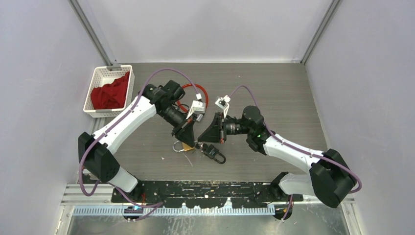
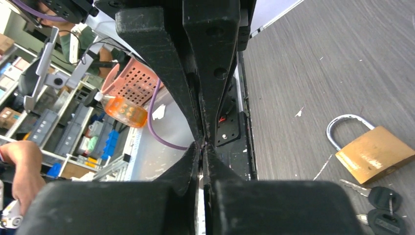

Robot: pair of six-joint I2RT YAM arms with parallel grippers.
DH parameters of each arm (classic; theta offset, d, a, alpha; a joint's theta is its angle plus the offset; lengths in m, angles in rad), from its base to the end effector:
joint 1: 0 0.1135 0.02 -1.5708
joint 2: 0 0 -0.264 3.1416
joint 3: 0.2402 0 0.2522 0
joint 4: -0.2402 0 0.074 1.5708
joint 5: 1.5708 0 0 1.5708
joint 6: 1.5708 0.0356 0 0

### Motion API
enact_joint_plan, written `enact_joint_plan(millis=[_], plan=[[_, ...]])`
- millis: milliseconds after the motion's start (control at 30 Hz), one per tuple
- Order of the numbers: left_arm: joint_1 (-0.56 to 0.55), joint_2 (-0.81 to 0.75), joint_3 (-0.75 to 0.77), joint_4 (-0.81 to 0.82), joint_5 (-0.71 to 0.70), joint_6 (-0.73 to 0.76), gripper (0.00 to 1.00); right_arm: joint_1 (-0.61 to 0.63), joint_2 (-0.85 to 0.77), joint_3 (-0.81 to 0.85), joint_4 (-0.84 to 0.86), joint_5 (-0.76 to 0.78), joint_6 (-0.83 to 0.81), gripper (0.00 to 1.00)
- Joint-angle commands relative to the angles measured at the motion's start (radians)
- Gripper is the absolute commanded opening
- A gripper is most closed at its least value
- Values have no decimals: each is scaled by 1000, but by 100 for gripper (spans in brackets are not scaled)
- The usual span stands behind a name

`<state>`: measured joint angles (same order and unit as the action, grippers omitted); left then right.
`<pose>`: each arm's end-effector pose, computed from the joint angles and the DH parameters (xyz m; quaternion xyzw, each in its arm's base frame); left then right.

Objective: Unlock with the key
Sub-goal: Adjust the key.

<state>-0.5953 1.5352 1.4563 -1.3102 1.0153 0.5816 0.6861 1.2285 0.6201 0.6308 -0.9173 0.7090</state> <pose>0.2118 -0.1800 0.3266 0.5198 0.6994 -0.4847 0.0760 0.1850 0.1880 0.2736 -0.3093 0.6305 0.6490 0.2925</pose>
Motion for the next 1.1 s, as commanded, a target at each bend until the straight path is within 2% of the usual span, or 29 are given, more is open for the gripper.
enact_joint_plan(millis=[0,67,100,200,233,300,367,400,500,633,933,1067], plan=[[3,-1,42,-27,16,13,0,2,-16,41,50,14,-15,2],[3,2,44,-26,3,11,0,1,-28,36,39,32,-20,1],[3,3,43,-14,-18,-7,15,-1,-30,35,27,38,-23,1],[4,-4,26,72,-132,-102,76,-19,-38,32,-33,53,-24,1],[3,-5,19,88,-173,-110,84,-28,-42,27,-47,51,-20,1],[3,-6,0,112,-250,-107,87,-44,-56,8,-73,54,-10,1],[3,-3,-29,136,-331,-94,96,-62,-74,-8,-114,57,-7,1],[4,-2,-47,146,-369,-84,97,-71,-84,-16,-136,60,-6,1],[3,-3,-105,176,-443,-44,97,-96,-108,-44,-188,70,11,1],[1,5,-224,289,-541,-12,99,-147,-150,-52,-344,104,1,1],[-78,44,-431,640,-826,9,100,-300,-372,-69,-672,224,-64,1],[-101,7,-506,691,-885,69,100,-313,-421,-62,-748,276,-101,1]])
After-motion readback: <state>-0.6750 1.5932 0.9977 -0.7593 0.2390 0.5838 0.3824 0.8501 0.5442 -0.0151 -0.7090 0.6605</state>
